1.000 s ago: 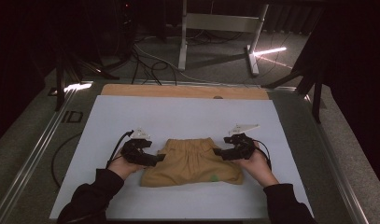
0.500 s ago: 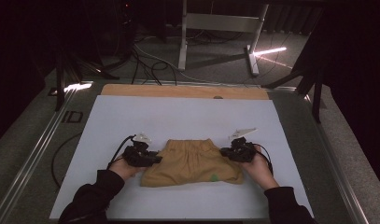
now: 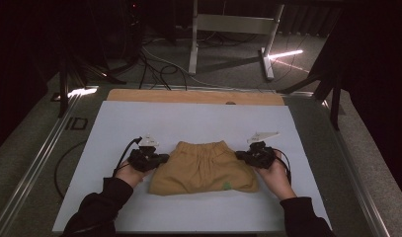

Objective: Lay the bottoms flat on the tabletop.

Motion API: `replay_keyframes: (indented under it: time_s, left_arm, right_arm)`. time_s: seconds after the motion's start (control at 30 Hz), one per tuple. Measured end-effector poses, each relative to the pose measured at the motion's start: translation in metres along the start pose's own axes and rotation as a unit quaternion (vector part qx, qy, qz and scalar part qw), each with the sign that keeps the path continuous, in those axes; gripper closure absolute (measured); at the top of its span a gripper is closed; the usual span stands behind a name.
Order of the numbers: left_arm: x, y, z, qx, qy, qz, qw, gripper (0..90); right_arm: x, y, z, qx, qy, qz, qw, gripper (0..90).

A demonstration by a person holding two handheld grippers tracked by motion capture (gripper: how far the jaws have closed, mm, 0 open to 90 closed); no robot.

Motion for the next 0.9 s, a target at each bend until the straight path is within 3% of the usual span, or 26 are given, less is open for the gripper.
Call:
replay_keyframes:
  time_s: [0.17,0.5,0.57,0.67,0.8,0.9]
  left_arm:
    - [0.004,-0.004,-0.007,-0.010,0.001,-0.010,0.9999,89.0]
    - [0.018,-0.009,-0.022,-0.024,0.001,-0.036,0.9991,89.0]
    - [0.023,-0.010,-0.026,-0.033,-0.005,-0.039,0.9987,89.0]
    - [0.031,-0.008,-0.033,-0.049,-0.016,-0.027,0.9983,88.8]
    - [0.042,-0.006,-0.049,-0.066,-0.021,-0.044,0.9966,88.6]
    - [0.051,-0.006,-0.063,-0.077,-0.031,-0.050,0.9953,88.4]
  right_arm:
    - [-0.010,-0.006,-0.006,-0.013,0.022,-0.005,0.9997,88.8]
    - [-0.025,-0.011,-0.018,-0.034,0.039,0.021,0.9984,89.0]
    - [-0.027,-0.012,-0.022,-0.042,0.038,0.020,0.9982,89.0]
    - [-0.029,-0.009,-0.029,-0.049,0.040,0.019,0.9978,89.0]
    - [-0.037,-0.001,-0.042,-0.051,0.042,0.024,0.9975,89.0]
    - [-0.049,0.005,-0.057,-0.056,0.056,0.035,0.9962,88.9]
Point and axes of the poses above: each handheld gripper's, and its own axes: y roughly forward along the jaws, z roughly out of its underside, x roughly to its left, the point moved 2 cm from there along y, roughly forward along the jaws, and after that the axes turned 8 degrees about x, right-handed, at the moved point
